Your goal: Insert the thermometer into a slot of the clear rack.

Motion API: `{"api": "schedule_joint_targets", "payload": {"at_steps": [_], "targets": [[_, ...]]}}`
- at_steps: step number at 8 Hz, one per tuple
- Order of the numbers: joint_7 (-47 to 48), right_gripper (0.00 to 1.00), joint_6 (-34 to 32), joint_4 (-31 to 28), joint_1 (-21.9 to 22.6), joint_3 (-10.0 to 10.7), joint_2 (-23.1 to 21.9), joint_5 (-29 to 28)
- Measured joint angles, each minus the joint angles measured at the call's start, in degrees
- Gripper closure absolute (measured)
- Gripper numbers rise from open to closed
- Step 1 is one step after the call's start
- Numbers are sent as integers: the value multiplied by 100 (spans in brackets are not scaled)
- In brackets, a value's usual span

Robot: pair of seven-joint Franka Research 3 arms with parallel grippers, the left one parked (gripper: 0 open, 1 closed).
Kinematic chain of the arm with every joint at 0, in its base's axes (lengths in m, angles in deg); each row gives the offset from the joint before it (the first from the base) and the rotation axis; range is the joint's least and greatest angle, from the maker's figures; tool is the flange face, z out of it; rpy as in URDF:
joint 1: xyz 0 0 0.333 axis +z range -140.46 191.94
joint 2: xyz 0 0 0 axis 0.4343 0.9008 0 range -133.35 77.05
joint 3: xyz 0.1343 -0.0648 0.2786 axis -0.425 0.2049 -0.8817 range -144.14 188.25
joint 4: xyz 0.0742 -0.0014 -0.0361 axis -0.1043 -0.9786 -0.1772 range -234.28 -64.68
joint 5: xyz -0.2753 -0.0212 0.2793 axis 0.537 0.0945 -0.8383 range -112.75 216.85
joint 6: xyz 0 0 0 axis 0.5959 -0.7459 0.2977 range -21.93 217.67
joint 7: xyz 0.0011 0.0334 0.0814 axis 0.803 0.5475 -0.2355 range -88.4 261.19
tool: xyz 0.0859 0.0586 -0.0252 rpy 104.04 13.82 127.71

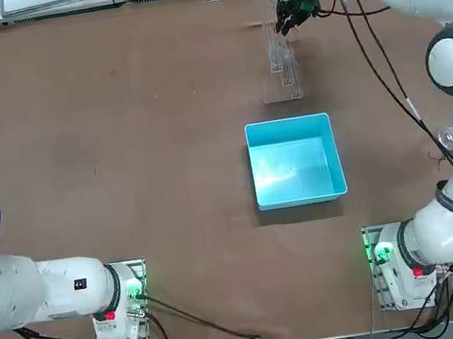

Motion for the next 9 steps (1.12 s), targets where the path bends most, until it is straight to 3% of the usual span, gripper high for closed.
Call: {"api": "schedule_joint_targets", "payload": {"at_steps": [5,9], "targets": [[0,73,8,0,0,0,7,49],[0,63,63,1,35,0,48,49]]}}
